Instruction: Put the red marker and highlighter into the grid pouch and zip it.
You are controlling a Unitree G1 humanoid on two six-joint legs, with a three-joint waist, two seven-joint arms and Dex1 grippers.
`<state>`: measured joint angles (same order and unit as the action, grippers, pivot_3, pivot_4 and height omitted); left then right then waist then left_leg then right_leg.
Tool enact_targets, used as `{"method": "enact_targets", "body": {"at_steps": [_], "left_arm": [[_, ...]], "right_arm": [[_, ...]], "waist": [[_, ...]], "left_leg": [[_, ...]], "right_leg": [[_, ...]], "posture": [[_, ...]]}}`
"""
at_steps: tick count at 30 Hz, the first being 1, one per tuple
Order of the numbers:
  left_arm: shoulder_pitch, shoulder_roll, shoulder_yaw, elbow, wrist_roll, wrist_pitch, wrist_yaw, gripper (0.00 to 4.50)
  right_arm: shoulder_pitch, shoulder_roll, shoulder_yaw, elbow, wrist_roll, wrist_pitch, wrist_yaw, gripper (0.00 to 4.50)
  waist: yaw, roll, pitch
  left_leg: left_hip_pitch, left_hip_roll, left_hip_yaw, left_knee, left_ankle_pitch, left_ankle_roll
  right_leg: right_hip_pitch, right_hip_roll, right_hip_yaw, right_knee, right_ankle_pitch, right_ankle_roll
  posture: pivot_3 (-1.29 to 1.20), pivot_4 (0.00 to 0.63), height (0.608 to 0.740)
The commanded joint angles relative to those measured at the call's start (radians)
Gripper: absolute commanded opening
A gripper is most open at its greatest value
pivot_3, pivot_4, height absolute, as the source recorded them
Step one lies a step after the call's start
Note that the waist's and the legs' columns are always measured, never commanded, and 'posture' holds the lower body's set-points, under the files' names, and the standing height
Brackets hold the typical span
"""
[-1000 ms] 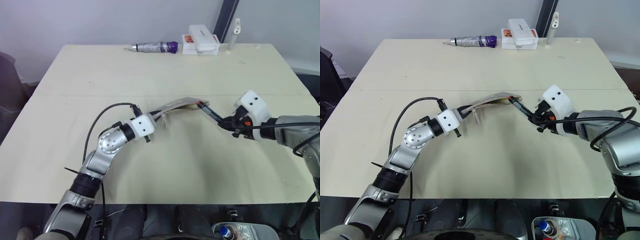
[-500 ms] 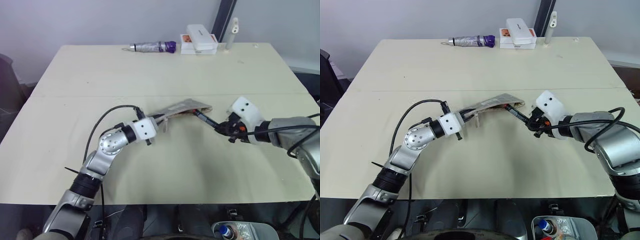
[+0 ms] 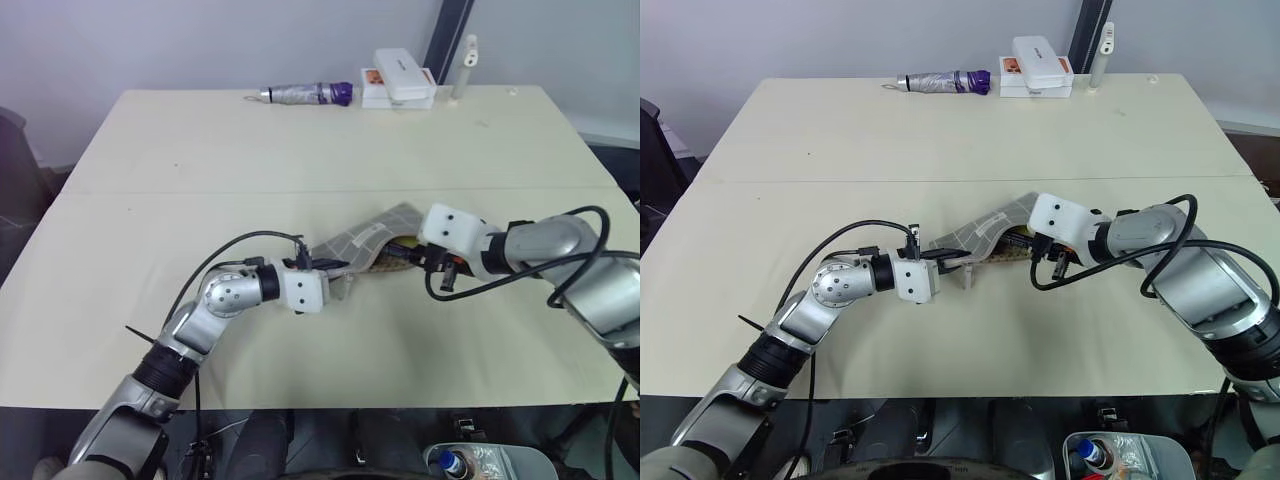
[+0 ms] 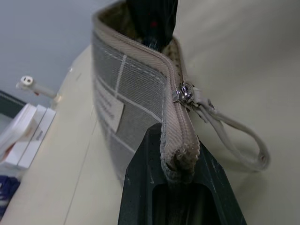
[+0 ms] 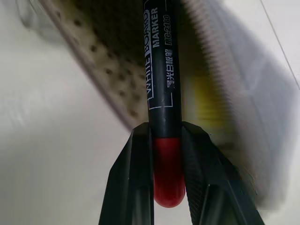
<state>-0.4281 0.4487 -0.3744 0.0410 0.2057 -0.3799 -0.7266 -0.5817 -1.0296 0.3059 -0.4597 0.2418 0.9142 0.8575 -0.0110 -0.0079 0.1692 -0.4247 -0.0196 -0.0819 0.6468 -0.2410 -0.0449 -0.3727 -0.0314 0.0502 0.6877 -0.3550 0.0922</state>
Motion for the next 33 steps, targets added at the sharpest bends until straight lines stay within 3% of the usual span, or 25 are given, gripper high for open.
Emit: {"method": "enact_targets", "body": {"at_steps": [1, 4, 5, 10, 14, 18, 24, 32, 33], "left_arm": [[-0.007, -0.009, 0.016, -0.043, -0.011, 0.005, 0.011, 0.0], [0.001, -0.016, 0.037, -0.045, -0.028, 0.031, 0.025, 0.0], [0.003, -0.022, 0.05, -0.046, -0.039, 0.049, 0.034, 0.0], [-0.013, -0.128, 0.165, -0.064, -0.174, 0.262, 0.118, 0.0], [-0.036, -0.207, 0.21, -0.074, -0.247, 0.368, 0.156, 0.0], [-0.068, -0.303, 0.242, -0.08, -0.322, 0.456, 0.209, 0.0], [-0.082, -0.349, 0.252, -0.106, -0.366, 0.522, 0.233, 0.0], [-0.069, -0.333, 0.226, -0.12, -0.364, 0.532, 0.215, 0.0], [-0.067, -0.33, 0.224, -0.121, -0.364, 0.532, 0.212, 0.0]], "right_arm": [[-0.02, 0.004, -0.045, -0.034, -0.004, 0.011, -0.001, 2.74], [-0.007, -0.017, -0.1, -0.033, 0.004, 0.012, 0.003, 4.28], [0.003, -0.029, -0.13, -0.036, 0.015, 0.011, 0.013, 4.49], [0.086, -0.036, -0.346, -0.072, 0.141, 0.03, 0.071, 4.49], [0.077, 0.056, -0.413, -0.119, 0.254, 0.114, 0.032, 4.49], [0.024, 0.275, -0.378, -0.117, 0.292, 0.219, -0.14, 4.49], [-0.008, 0.483, -0.32, -0.076, 0.25, 0.272, -0.344, 4.49], [-0.021, 0.572, -0.284, -0.031, 0.229, 0.224, -0.419, 4.49], [-0.023, 0.582, -0.286, -0.025, 0.227, 0.213, -0.427, 4.25]], "waist": [[0.001, 0.0, 0.0], [0.0, 0.0, 0.0], [0.0, 0.0, 0.0], [0.002, 0.0, 0.0], [-0.002, 0.0, 0.0], [-0.003, -0.001, 0.0], [0.0, 0.0, 0.0], [-0.003, 0.0, 0.0], [-0.003, 0.0, 0.0]], "left_leg": [[0.0, 0.0, 0.0, 0.0, 0.0, 0.0], [0.0, 0.0, 0.0, 0.0, 0.0, 0.0], [0.0, 0.0, 0.0, 0.0, 0.0, 0.0], [-0.001, 0.0, 0.0, 0.001, 0.0, 0.001], [0.0, 0.001, 0.0, 0.001, 0.0, 0.001], [0.0, 0.001, 0.0, 0.001, 0.0, 0.001], [-0.001, 0.0, 0.0, 0.001, 0.0, 0.001], [-0.001, 0.0, 0.0, 0.001, 0.0, 0.001], [-0.001, 0.0, 0.0, 0.001, 0.0, 0.001]], "right_leg": [[0.0, 0.0, 0.0, 0.0, 0.0, 0.0], [0.0, 0.0, 0.0, 0.0, 0.0, 0.0], [0.0, 0.0, 0.0, 0.0, 0.0, 0.0], [0.0, 0.0, 0.0, 0.0, 0.0, 0.0], [0.0, 0.001, 0.0, 0.001, 0.0, 0.0], [0.0, 0.001, 0.0, 0.001, 0.0, 0.0], [-0.001, 0.001, 0.0, 0.001, 0.0, 0.0], [-0.001, 0.001, 0.0, 0.001, 0.0, 0.0], [-0.001, 0.001, 0.0, 0.001, 0.0, 0.0]], "posture": [[0.0, 0.15, 0.74], [0.0, 0.15, 0.74], [0.0, 0.15, 0.74], [0.0, 0.15, 0.74], [0.0, 0.15, 0.74], [0.0, 0.15, 0.74], [0.0, 0.15, 0.74], [0.0, 0.15, 0.74], [0.0, 0.15, 0.74]]}}
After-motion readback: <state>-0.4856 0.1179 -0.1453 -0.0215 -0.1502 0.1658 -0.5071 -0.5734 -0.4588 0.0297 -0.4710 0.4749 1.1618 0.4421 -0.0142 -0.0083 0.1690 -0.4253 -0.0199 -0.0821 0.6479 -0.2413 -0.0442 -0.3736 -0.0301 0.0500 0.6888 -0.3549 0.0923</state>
